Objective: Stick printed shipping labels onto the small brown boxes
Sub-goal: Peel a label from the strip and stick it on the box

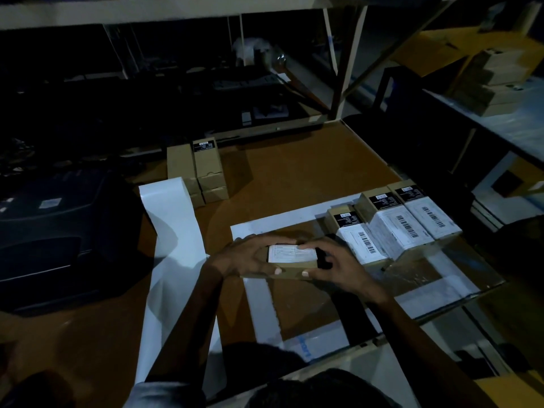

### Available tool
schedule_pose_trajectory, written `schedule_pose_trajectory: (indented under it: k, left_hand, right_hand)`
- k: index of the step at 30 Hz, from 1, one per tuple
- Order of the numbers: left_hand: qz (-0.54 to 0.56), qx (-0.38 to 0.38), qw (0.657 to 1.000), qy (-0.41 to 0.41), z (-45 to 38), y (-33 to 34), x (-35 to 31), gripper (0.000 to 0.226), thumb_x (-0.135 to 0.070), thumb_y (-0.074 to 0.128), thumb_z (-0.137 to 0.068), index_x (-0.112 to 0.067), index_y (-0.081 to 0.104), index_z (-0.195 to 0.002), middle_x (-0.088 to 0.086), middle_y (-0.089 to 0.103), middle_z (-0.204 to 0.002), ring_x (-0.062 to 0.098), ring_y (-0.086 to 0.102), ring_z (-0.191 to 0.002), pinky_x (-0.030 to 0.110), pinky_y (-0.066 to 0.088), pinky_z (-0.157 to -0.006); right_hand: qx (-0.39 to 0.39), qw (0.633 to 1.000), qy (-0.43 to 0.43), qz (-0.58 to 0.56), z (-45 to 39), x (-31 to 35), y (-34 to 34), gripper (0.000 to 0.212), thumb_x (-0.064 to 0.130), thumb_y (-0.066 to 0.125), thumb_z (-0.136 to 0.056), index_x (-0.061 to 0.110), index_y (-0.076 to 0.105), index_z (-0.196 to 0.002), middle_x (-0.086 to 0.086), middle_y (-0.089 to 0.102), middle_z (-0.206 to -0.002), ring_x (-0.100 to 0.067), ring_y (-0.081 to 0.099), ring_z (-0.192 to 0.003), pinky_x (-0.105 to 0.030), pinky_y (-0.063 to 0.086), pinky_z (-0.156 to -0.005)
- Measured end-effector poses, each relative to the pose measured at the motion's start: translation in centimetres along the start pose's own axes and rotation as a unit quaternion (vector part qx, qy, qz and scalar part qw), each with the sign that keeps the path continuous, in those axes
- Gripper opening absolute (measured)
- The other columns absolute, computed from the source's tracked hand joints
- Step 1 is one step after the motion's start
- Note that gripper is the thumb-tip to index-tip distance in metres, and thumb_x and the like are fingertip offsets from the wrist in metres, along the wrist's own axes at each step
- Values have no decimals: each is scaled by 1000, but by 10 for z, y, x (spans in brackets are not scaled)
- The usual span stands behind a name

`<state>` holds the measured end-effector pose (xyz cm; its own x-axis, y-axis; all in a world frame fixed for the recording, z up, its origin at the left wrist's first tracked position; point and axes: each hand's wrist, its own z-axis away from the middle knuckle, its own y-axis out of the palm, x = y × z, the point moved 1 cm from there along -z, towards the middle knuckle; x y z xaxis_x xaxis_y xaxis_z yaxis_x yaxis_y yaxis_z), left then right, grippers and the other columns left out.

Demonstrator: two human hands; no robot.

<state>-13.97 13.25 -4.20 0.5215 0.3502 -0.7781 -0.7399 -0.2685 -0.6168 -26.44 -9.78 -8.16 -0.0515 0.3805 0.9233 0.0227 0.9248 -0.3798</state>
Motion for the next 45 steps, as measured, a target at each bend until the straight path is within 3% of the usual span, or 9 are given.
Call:
schedule_pose_trajectory:
  k: [12, 18, 25, 29, 33, 36, 39, 42, 45]
  left_hand:
    - [4, 23, 1000, 13, 0, -2, 10, 50, -34, 75, -88, -42, 58, -134, -14, 55, -129, 9, 47, -122, 38, 49, -99]
    - [55, 17, 998, -1, 2, -2, 16, 42, -30, 77, -84, -40, 68, -124, -11, 52, -132, 12, 47, -123, 41, 50, -100]
    - [94, -14, 995, 5, 10, 6, 21, 23, -15, 79, -81, -30, 81, -98, -9, 49, -142, 15, 40, -136, 46, 48, -106]
    - [78, -31, 996, -21, 17, 12, 20, 24, -4, 79, -78, -28, 82, -81, -15, 41, -147, 11, 34, -140, 43, 57, -93]
    - [89, -45, 995, 2, 21, 11, 9, 15, -2, 79, -78, -16, 78, -83, -7, 57, -133, -1, 39, -134, 31, 48, -105]
    - [112, -78, 990, 22, 17, 12, 8, 22, -16, 78, -84, -19, 67, -104, -7, 61, -124, 8, 52, -126, 33, 54, -97]
    - [72, -178, 981, -33, 6, 20, 11, 47, -46, 79, -80, -31, 54, -117, -10, 65, -118, 7, 60, -116, 39, 58, -89]
    - [-4, -236, 967, -93, -5, 26, 8, 66, -72, 70, -73, -38, 53, -126, -11, 69, -119, 7, 64, -110, 36, 60, -86]
    - [-22, -264, 959, -102, -6, 31, 6, 67, -70, 72, -74, -32, 62, -129, -12, 70, -121, 6, 65, -107, 33, 59, -86]
  right_hand:
    - [-24, 999, -12, -43, 5, -6, 7, 48, 9, 84, -78, 16, 70, -123, -4, 56, -127, -13, 55, -124, -29, 52, -98]
    - [-52, 994, -10, -101, 6, -10, 12, 35, 12, 85, -76, 16, 75, -110, -4, 59, -128, -17, 57, -126, -39, 54, -101]
    - [-107, 989, -3, -105, 4, -11, 17, 25, -5, 80, -76, 9, 77, -97, -3, 59, -139, -14, 57, -129, -36, 53, -103]
    - [-160, 983, -3, -93, 0, -9, 22, 25, -11, 80, -73, 11, 78, -85, -3, 58, -139, -11, 58, -127, -36, 54, -101]
    - [-116, 991, -16, -68, 5, -2, 15, 27, -5, 85, -71, 18, 73, -78, 1, 55, -141, -4, 54, -129, -25, 53, -98]
    - [-93, 993, -6, -74, 9, 3, 11, 34, 9, 88, -72, 29, 69, -92, 6, 55, -141, -7, 55, -130, -26, 52, -99]
    - [-126, 991, 29, -32, 7, 9, 14, 46, 22, 86, -77, 33, 62, -114, 17, 63, -128, -4, 58, -123, -29, 49, -102]
    - [-156, 986, 57, 11, 0, 17, 15, 55, 28, 84, -79, 27, 58, -126, 15, 64, -125, -3, 58, -118, -24, 48, -99]
    - [-162, 984, 60, 40, -3, 16, 15, 56, 29, 85, -78, 23, 60, -128, 10, 65, -126, -6, 58, -116, -25, 49, -98]
